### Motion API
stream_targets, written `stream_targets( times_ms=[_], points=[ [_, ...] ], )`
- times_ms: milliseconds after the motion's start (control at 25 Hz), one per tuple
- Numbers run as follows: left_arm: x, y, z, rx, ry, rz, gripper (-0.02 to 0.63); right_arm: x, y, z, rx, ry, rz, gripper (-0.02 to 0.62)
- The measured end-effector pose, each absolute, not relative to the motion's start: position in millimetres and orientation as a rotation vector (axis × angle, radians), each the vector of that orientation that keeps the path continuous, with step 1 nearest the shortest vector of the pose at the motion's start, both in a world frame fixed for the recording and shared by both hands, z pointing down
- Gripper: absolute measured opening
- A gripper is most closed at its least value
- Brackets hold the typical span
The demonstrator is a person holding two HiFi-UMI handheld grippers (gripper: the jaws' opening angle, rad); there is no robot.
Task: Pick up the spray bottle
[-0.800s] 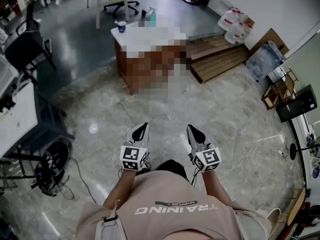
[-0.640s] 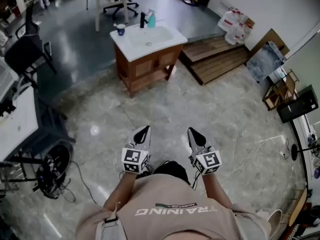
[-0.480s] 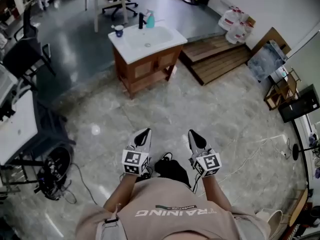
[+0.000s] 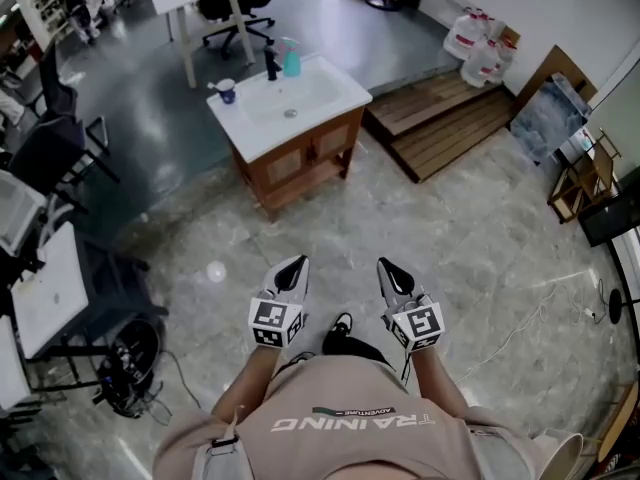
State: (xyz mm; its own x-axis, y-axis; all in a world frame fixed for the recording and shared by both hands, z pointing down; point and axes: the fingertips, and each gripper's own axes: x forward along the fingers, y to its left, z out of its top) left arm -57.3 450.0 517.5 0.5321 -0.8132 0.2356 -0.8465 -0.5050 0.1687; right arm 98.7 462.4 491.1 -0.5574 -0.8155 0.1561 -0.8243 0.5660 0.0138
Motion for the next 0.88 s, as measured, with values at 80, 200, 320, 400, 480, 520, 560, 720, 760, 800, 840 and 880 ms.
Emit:
stream_targets(
  times_ms=[80, 200, 320, 400, 480, 520, 560, 720, 760, 800, 840, 880],
  points=[
    [-46.6, 428.1, 508.1, 2.524, -1.392, 0.184, 0.015, 105.3, 441.3, 486.2, 1.381, -2.665, 0.069, 0.002],
    [-28.1, 406.2, 498.9, 2.57, -1.412, 0.232, 0.015, 112.8, 416.5, 489.2, 1.338, -2.661, 0.021, 0.002],
    [-12.3, 391.0, 499.6, 2.59, -1.402, 0.261, 0.015, 111.8, 399.8, 499.0, 1.287, -2.663, -0.031, 0.002],
    [-1.3, 379.3, 507.7, 2.558, -1.395, 0.244, 0.015, 121.8, 385.6, 507.2, 1.294, -2.675, 0.048, 0.002],
    [5.9, 367.6, 514.4, 2.532, -1.399, 0.224, 0.015, 133.8, 371.2, 508.4, 1.319, -2.698, 0.144, 0.002],
    [5.9, 362.6, 517.0, 2.519, -1.405, 0.219, 0.015, 137.8, 366.1, 507.5, 1.328, -2.708, 0.172, 0.002],
    [4.4, 358.3, 519.2, 2.504, -1.415, 0.221, 0.015, 141.2, 362.1, 507.8, 1.332, -2.708, 0.188, 0.002],
    [8.5, 341.6, 521.8, 2.504, -1.428, 0.257, 0.015, 158.7, 341.7, 521.6, 1.344, -2.657, 0.254, 0.002],
    [9.2, 335.5, 522.9, 2.516, -1.425, 0.268, 0.015, 158.9, 333.8, 523.1, 1.341, -2.65, 0.258, 0.002],
    [7.5, 328.3, 524.9, 2.519, -1.419, 0.272, 0.015, 156.2, 325.7, 522.7, 1.336, -2.649, 0.253, 0.002],
    [3.8, 319.8, 527.9, 2.512, -1.412, 0.268, 0.015, 151.6, 317.3, 520.7, 1.331, -2.651, 0.242, 0.002],
    [-0.7, 309.3, 531.3, 2.501, -1.403, 0.26, 0.015, 147.1, 308.1, 517.9, 1.333, -2.653, 0.228, 0.002]
  ],
)
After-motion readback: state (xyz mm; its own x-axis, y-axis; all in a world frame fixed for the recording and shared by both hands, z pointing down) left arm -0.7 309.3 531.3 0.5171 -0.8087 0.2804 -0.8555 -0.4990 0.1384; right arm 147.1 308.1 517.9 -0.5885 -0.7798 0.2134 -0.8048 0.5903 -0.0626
